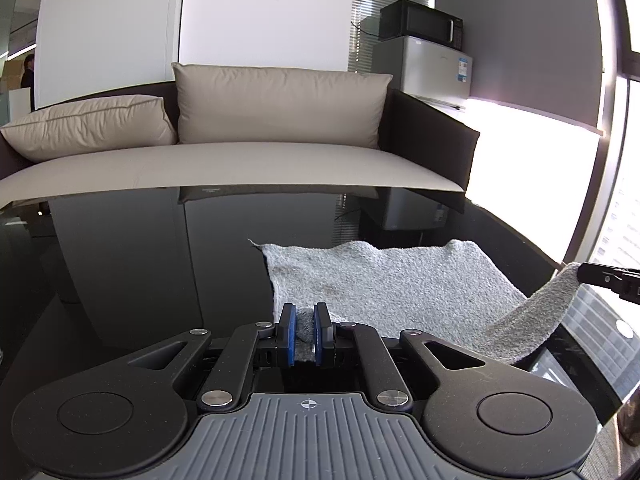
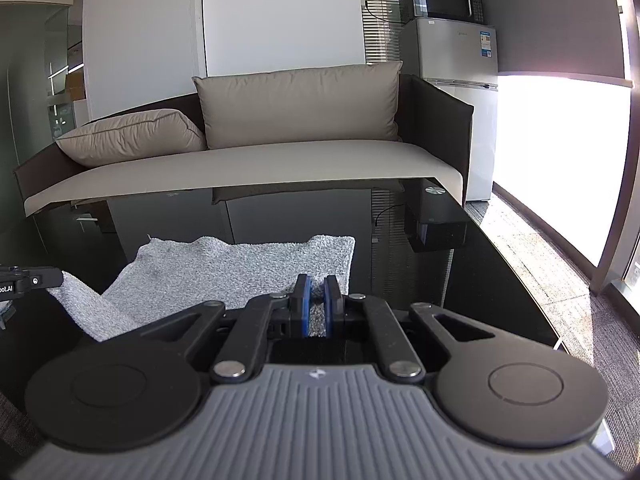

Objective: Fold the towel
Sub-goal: 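Lift the grasped towel edge with both grippers and fold it over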

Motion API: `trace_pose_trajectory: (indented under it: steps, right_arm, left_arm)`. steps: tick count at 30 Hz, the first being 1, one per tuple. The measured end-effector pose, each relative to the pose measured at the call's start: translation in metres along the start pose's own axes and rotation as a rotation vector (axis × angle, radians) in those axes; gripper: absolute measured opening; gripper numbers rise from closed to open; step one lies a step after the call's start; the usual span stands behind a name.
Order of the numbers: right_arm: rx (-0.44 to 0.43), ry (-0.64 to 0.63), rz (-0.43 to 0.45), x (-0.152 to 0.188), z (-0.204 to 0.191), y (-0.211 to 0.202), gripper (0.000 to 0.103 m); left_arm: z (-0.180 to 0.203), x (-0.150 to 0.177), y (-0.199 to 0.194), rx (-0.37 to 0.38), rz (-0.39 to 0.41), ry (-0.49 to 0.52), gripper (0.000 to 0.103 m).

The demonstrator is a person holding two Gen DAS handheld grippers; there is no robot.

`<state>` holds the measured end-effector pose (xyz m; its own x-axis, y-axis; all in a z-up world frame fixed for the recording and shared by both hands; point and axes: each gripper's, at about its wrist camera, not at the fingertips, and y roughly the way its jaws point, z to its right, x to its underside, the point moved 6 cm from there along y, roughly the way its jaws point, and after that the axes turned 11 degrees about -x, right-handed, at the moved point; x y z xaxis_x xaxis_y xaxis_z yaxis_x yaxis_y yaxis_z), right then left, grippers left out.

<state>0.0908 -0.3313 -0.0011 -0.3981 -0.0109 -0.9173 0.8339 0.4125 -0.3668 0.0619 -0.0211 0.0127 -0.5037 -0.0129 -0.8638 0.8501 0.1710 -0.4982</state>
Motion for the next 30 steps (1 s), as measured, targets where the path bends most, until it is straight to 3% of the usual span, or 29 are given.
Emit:
trace_pose_trajectory:
  steps: [16, 30]
  right_arm:
    - [0.022, 0.030, -0.006, -0.018, 0.026, 0.081, 0.007]
    - [0.030, 0.040, -0.002, -0.034, 0.046, 0.139, 0.007]
  left_arm:
    - [0.020, -0.017, 0.076, -0.004, -0.052, 0.011, 0.008]
    - [0.007, -0.035, 0.113, -0.043, -0.061, -0.020, 0.008]
